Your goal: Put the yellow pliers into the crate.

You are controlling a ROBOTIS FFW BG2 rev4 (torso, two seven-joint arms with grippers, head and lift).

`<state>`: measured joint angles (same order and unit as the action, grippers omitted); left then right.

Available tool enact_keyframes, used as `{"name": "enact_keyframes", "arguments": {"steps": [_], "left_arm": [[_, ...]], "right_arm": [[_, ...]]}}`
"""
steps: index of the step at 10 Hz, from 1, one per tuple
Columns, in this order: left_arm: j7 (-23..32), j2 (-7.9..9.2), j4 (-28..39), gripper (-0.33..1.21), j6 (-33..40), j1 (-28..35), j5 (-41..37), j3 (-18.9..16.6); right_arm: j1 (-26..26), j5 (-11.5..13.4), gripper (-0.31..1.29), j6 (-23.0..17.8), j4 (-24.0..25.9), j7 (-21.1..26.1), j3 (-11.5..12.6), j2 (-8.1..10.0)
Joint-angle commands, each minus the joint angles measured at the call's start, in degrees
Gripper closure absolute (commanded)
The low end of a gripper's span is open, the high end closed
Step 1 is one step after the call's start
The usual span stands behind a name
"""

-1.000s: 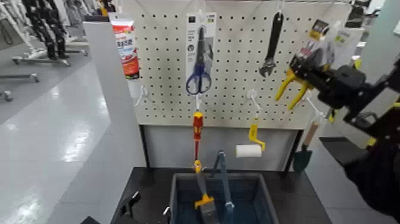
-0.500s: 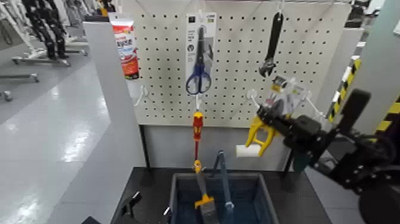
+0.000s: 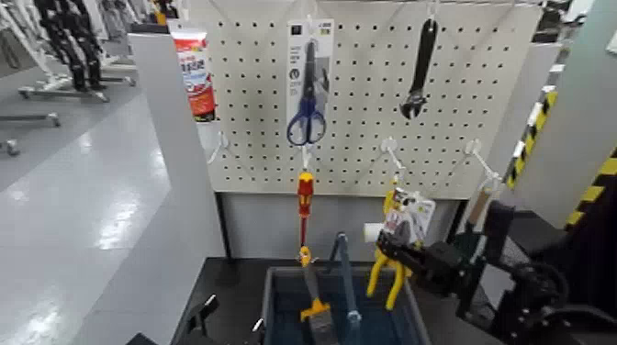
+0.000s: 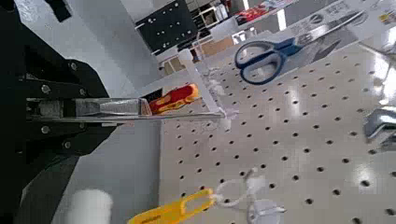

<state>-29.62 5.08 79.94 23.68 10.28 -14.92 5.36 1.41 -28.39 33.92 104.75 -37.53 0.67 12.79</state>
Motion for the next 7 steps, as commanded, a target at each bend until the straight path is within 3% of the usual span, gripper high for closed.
{"name": "enact_keyframes", "arguments": {"steps": [1, 6, 7], "left_arm": [[0.0, 0.01, 0.04, 0.1, -0.04, 0.0, 0.07, 0.0], [0.09, -0.25, -0.05, 0.1, 0.05, 0.0, -0.02, -0.09], [0.09, -0.16, -0.05, 0.1, 0.05, 0.0, -0.02, -0.09]], "right_arm": [[-0.79, 0.53, 1.21, -0.43, -5.96, -0.26, -1.11, -0.75], [-0.27, 5.19, 1.19, -2.28, -12.46, 0.0, -1.81, -1.19], [-0.09, 5.01, 1.01, -1.48, -13.08, 0.44, -1.63, -1.37]]}}
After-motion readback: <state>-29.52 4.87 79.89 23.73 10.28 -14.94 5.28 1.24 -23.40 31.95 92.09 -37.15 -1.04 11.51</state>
